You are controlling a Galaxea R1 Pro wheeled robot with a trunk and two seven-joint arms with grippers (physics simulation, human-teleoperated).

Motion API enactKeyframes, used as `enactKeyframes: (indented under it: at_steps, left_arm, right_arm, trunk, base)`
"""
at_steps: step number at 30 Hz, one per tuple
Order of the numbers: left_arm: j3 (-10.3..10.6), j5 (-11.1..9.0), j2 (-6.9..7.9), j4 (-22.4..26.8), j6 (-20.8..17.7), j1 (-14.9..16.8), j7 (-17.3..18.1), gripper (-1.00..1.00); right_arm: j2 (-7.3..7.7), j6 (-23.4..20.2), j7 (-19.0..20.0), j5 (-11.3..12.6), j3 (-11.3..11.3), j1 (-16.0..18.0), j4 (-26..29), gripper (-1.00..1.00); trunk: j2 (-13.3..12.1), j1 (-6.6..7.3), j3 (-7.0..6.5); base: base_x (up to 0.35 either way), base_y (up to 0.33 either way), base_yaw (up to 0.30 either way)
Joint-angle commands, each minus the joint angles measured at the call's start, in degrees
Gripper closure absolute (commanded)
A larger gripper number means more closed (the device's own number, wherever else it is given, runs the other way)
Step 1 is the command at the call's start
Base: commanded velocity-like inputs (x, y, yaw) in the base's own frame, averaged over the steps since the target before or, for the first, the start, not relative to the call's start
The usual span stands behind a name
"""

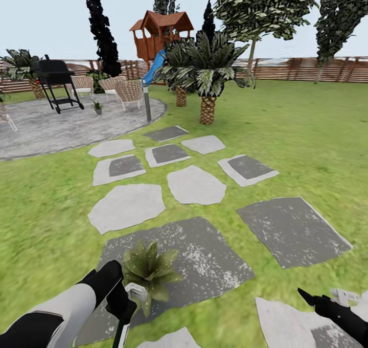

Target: Pick up the pesticide atomizer in the garden and spray insectifuge to fully cover both potted plants in the garden.

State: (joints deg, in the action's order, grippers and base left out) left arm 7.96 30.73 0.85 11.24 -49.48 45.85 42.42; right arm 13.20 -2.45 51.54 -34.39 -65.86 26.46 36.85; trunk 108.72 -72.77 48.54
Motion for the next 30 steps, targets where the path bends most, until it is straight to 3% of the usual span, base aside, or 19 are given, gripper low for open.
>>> enactKeyframes:
  at_steps: [1, 24, 30]
  left_arm:
    - [0.5, 0.1, 0.04, 0.1, -0.2, 0.0, 0.5, 1.00]
    - [0.3, 0.1, 0.07, 0.1, -0.2, 0.0, 0.5, 1.00]
    - [0.3, 0.1, 0.08, 0.1, -0.2, 0.0, 0.5, 1.00]
  right_arm:
    - [-0.02, -0.3, 0.4, -0.2, -0.3, 0.1, 0.0, -1.00]
    - [0.14, -0.2, 0.3, -0.2, -0.4, 0.1, 0.0, -1.00]
    - [0.25, -0.2, 0.4, -0.2, -0.4, 0.1, 0.0, -1.00]
  trunk:
    - [0.0, -0.01, 0.05]
    - [0.0, -0.01, 0.05]
    - [0.0, -0.01, 0.07]
  base:
    - [0.151, -0.279, 0.282]
    - [0.008, -0.317, 0.079]
    - [0.000, -0.014, 0.027]
